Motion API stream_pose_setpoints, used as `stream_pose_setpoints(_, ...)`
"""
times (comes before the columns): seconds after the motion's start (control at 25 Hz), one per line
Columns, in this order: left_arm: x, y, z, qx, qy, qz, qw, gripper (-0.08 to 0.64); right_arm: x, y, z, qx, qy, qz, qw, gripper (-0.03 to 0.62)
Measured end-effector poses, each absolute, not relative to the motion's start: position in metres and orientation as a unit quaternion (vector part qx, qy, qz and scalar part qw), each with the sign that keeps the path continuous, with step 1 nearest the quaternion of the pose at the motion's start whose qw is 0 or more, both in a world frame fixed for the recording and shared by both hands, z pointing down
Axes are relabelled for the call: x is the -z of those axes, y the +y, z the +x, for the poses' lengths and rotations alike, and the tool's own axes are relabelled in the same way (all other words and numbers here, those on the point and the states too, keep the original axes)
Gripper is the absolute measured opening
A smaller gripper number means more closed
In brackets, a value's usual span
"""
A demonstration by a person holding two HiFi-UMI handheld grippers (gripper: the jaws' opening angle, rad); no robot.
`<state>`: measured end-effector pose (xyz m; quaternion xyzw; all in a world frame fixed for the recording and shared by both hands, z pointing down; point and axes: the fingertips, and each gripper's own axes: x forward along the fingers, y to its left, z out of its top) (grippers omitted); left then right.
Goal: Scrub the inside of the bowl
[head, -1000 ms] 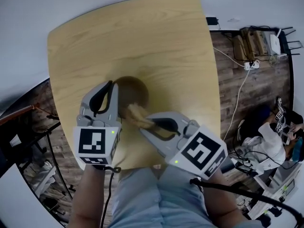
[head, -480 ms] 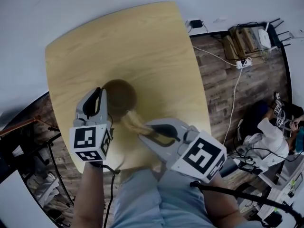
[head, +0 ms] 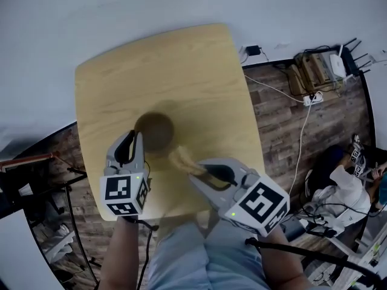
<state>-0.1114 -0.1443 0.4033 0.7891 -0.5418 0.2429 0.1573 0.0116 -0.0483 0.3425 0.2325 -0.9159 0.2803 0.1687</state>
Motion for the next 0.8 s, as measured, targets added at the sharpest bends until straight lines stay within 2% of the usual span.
stream_pose_setpoints(0.4, -0.341, -0.095, -0.120, -0.184, -0.601, 0.767, 0.131, 0.049, -0.301, -0.052, 0.040, -0.191, -0.929, 0.282, 0.147, 0.062)
stream_pose_setpoints(0.64, -0.282, -0.051, -0.117, -0.108, -0.637, 0.755, 0.116, 0.049, -0.254, -0.056, 0.052, -0.141, -0.932, 0.319, 0.102, 0.063)
stream_pose_setpoints(0.8, -0.257, -0.032, -0.112, -0.098, -0.637, 0.760, 0.090, 0.048, -0.235, -0.057, 0.047, -0.124, -0.931, 0.336, 0.072, 0.063)
